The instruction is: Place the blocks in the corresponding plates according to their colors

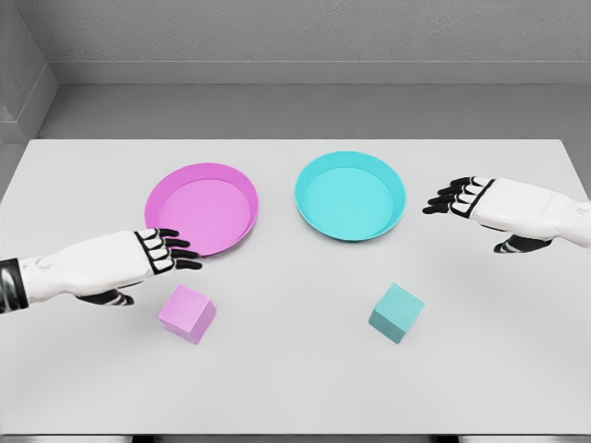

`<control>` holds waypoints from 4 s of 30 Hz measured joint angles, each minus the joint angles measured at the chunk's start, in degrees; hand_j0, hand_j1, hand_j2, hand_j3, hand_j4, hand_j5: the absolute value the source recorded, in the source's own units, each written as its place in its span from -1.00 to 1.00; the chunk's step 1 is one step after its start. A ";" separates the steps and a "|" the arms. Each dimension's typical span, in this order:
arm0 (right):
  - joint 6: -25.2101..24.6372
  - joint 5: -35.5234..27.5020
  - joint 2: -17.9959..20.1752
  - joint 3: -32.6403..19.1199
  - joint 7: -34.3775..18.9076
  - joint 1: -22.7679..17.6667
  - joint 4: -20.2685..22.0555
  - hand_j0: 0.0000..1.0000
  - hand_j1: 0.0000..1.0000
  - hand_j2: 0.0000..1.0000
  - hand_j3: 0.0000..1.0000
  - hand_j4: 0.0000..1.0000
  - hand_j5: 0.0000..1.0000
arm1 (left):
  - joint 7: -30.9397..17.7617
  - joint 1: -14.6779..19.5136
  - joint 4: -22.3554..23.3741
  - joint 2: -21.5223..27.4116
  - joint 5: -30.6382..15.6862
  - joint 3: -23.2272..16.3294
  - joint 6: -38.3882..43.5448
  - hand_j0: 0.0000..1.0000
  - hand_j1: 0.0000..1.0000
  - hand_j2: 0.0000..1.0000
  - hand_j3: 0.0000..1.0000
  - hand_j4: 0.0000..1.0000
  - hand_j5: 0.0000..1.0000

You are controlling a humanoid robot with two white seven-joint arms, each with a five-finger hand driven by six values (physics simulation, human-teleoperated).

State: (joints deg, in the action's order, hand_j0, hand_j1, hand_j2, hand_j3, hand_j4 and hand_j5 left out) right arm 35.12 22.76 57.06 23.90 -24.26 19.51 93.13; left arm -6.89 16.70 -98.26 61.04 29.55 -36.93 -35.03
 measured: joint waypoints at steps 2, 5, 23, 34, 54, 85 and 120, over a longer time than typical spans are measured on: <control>0.00 0.01 0.05 -0.03 -0.01 -0.52 0.10 1.00 1.00 1.00 1.00 1.00 1.00 | -0.01 0.00 0.01 0.07 -0.08 0.04 0.00 1.00 1.00 1.00 1.00 1.00 1.00; 0.01 0.02 -0.21 0.22 -0.02 -1.76 0.16 1.00 1.00 1.00 1.00 1.00 1.00 | 0.00 -0.17 0.01 0.12 -0.14 0.06 0.00 1.00 1.00 1.00 1.00 1.00 1.00; 0.00 5.70 -7.97 4.22 -0.19 -4.66 -1.56 1.00 1.00 1.00 1.00 1.00 1.00 | -0.57 -0.26 1.33 -3.59 2.15 -3.10 0.00 1.00 1.00 1.00 1.00 1.00 1.00; 0.00 6.34 -8.67 4.38 -1.70 -7.82 1.25 1.00 1.00 1.00 1.00 1.00 1.00 | -0.60 -0.53 2.28 -4.56 2.67 -3.96 0.00 1.00 1.00 1.00 1.00 1.00 1.00; 0.01 7.66 -12.54 4.79 -4.54 -8.44 2.49 1.00 1.00 1.00 1.00 1.00 1.00 | -0.60 -0.44 2.69 -4.92 2.59 -5.75 0.00 1.00 1.00 1.00 1.00 1.00 1.00; 0.01 11.03 -15.18 5.84 -4.85 -8.44 -0.34 0.73 0.73 0.73 0.73 0.73 0.73 | -0.60 1.58 6.51 -6.15 2.57 -8.13 0.00 1.00 1.00 1.00 1.00 1.00 1.00; 0.02 10.42 -14.80 2.99 -5.47 -6.77 1.33 0.28 0.28 0.28 0.28 0.28 0.28 | -0.64 4.57 12.22 -10.53 2.80 -12.23 0.00 1.00 1.00 1.00 1.00 1.00 1.00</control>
State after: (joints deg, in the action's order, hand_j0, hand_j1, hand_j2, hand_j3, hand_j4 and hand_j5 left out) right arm 35.14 33.18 42.26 26.89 -29.73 12.74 94.46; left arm -7.53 21.27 -86.04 50.51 32.36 -49.16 -35.03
